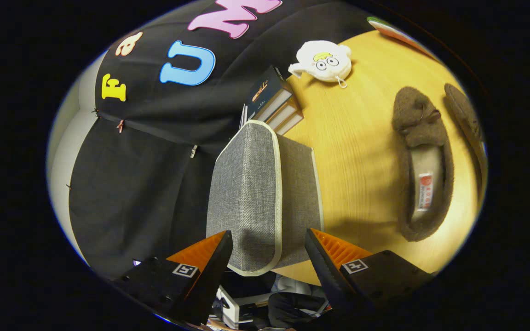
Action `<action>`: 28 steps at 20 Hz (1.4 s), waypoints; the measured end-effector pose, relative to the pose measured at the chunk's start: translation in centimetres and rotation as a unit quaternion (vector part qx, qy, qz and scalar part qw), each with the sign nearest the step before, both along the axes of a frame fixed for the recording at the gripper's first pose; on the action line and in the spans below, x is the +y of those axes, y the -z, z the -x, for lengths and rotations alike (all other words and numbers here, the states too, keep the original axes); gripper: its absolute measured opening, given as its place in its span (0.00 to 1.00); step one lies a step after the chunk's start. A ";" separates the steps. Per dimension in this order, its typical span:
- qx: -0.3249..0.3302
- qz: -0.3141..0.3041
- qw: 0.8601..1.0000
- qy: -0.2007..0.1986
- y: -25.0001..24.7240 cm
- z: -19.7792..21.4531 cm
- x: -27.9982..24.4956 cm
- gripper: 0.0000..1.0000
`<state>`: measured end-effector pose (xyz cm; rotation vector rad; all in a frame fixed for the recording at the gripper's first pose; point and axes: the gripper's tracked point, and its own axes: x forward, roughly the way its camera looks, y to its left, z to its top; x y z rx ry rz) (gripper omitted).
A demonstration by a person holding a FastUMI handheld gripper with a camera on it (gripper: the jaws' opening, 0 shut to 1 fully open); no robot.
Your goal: Open the storage box then place both shoes into the box .Put the left shoe in first, then the right shoe, with the right side of both shoes facing outward in a uniform manner.
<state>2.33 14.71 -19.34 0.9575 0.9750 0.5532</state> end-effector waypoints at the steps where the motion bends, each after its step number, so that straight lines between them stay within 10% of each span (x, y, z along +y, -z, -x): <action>1: 0.014 -0.021 1.000 -0.008 0.3 0.0 0.6 0.97; 8: 0.072 -0.142 0.987 -0.033 0.6 -1.1 2.9 0.95; 19: 0.140 -0.206 0.968 -0.033 -0.9 -1.6 1.5 0.34; 28: 0.134 -0.220 0.966 -0.024 -3.6 -1.7 2.2 0.05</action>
